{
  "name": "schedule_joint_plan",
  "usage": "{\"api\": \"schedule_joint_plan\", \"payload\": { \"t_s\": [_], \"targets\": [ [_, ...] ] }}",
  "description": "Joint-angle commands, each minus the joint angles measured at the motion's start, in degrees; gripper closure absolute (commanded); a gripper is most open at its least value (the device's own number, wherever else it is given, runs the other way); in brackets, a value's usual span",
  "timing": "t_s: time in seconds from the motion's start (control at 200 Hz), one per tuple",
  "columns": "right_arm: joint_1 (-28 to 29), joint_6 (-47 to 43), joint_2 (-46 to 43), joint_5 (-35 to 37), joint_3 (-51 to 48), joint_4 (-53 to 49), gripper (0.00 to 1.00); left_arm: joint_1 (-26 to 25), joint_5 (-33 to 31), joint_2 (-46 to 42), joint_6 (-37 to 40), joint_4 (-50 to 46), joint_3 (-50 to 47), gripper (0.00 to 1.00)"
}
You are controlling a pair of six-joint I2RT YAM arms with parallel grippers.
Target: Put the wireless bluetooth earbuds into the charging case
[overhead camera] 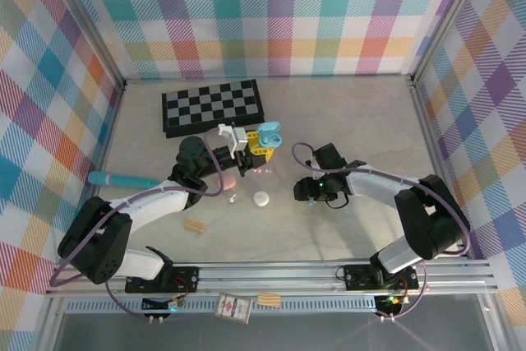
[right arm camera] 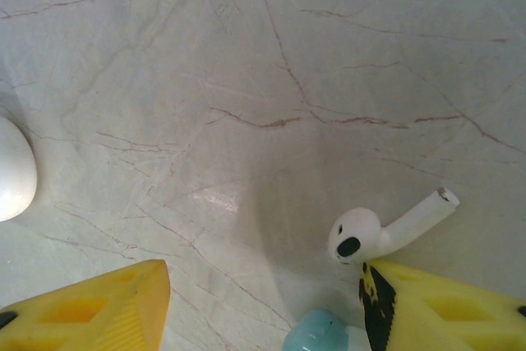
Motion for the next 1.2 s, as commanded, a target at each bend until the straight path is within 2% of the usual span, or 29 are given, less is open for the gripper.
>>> {"api": "schedule_joint_plan", "payload": {
  "t_s": [0.0, 0.275, 0.445, 0.735, 0.935, 1.2],
  "targets": [
    [-0.03, 0.15, -2.49, -2.75, -2.17, -0.7, 0.36, 1.12, 0.88, -0.98, -0.67, 2.7, -0.33, 0.66],
    [0.06, 3.69, -9.09, -9.89, -6.52, -1.07, 0.36, 2.64, 1.41, 0.35, -2.84, 6.21, -0.37, 0.66],
    [-0.28, 3.59, -14.3, -4.95, -6.5, -2.86, 0.38, 3.14, 1.49, 0.22, -2.66, 5.6, -0.61, 0.66],
    [-1.34, -3.15, -7.26, -4.51, 0.96, -7.2, 0.36, 3.19, 1.19, -0.49, -2.69, 5.0, -0.72, 0.66],
    [4.6, -3.76, -10.92, 5.39, 1.28, -12.15, 0.38, 5.25, 0.54, -0.18, -3.13, 4.83, -0.98, 0.66],
    [14.36, -6.47, -10.76, 20.08, 5.52, -20.92, 0.41, 12.04, 1.92, -0.39, -5.62, 7.94, -1.01, 0.66]
  ]
}}
